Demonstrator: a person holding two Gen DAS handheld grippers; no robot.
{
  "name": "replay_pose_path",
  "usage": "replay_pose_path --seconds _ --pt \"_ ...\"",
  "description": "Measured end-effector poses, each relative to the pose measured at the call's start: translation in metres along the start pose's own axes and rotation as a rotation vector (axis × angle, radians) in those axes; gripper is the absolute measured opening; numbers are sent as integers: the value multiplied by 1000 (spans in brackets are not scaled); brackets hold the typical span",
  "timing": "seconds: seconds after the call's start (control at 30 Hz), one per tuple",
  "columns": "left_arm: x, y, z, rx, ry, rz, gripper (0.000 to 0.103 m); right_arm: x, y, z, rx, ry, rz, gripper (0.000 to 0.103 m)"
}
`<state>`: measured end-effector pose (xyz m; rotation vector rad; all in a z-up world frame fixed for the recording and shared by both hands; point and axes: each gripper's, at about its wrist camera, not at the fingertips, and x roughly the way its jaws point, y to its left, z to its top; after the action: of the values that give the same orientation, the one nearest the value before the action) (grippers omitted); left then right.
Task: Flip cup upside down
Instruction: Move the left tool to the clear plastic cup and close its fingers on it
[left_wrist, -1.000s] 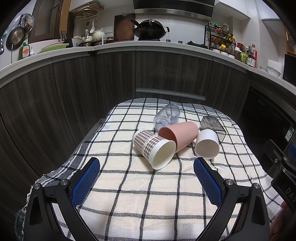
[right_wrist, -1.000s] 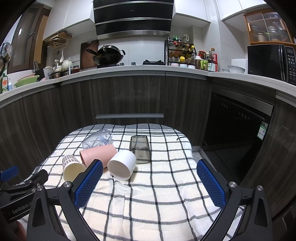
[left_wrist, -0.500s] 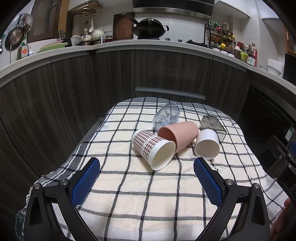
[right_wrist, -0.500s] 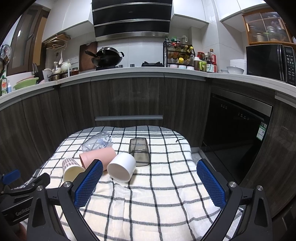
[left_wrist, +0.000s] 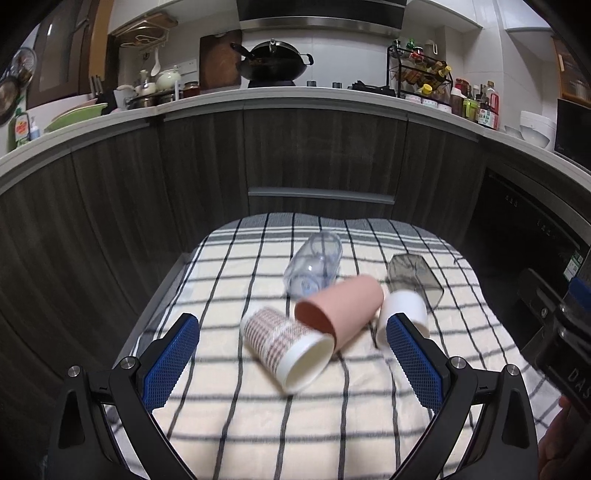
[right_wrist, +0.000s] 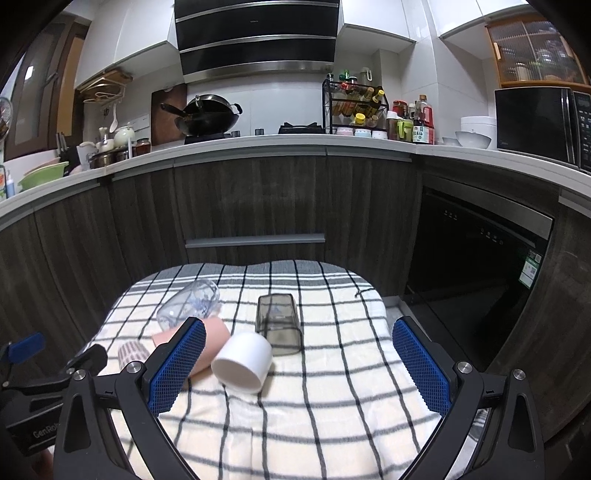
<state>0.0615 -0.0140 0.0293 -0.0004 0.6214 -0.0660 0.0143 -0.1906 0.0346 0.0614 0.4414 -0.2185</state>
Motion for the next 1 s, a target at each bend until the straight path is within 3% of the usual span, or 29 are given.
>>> replay_pose_path --seconds 0.37,0.63,1.0 --pt "65 -3 44 80 43 -51 103 44 15 30 10 14 -19 102" --pt "126 -4 63 134 156 -110 103 94 22 44 56 104 -72 102" --pt "208 -1 71 167 372 -165 102 152 29 55 99 171 -97 102"
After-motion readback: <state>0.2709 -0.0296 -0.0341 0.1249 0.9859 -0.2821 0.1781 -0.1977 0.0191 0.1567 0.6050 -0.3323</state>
